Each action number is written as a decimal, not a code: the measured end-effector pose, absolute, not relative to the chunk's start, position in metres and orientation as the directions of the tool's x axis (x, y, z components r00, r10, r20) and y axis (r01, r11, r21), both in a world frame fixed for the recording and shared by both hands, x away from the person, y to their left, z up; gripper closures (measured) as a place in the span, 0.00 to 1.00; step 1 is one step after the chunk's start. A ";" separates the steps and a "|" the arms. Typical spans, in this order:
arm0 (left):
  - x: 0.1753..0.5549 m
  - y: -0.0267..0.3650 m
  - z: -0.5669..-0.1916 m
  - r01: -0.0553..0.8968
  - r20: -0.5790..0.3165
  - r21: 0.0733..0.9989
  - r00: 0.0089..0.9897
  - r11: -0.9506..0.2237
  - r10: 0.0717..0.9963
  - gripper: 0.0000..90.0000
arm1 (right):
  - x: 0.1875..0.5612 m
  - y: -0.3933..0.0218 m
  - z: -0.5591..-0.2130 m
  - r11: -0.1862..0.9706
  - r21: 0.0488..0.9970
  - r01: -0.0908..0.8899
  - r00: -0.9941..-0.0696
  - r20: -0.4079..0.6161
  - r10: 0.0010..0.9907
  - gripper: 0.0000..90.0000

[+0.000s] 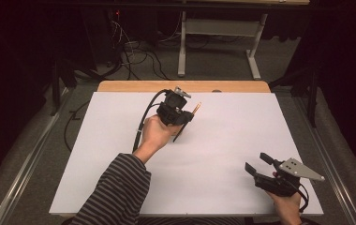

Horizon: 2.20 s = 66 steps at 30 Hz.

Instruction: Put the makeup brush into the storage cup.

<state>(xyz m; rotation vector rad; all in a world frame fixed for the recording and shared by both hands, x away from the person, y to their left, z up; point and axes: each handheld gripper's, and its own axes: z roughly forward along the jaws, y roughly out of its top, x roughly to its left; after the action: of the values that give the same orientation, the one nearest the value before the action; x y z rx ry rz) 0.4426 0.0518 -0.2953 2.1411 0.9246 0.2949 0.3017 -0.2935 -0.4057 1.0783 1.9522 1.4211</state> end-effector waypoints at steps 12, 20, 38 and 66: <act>0.451 0.050 -0.290 0.504 -0.081 0.755 0.707 -0.420 0.703 0.93 | 0.304 -0.295 -0.406 0.134 0.938 0.319 -0.563 0.074 0.823 0.33; 0.454 0.047 -0.284 0.487 -0.061 0.767 0.703 -0.417 0.709 0.93 | 0.304 -0.294 -0.407 0.135 0.937 0.323 -0.564 0.076 0.823 0.33; 0.461 0.047 -0.283 0.478 -0.069 0.798 0.677 -0.366 0.733 0.93 | 0.303 -0.293 -0.406 0.147 0.938 0.313 -0.574 0.063 0.817 0.33; 0.479 0.054 -0.289 0.462 -0.057 0.828 0.633 -0.318 0.772 0.93 | 0.302 -0.295 -0.407 0.143 0.936 0.322 -0.565 0.069 0.822 0.33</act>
<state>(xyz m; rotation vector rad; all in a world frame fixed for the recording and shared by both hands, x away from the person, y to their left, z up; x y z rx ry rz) 0.4794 0.0540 -0.2886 1.9717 0.9701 0.4438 0.3018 -0.2945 -0.4070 1.0918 1.9597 1.4196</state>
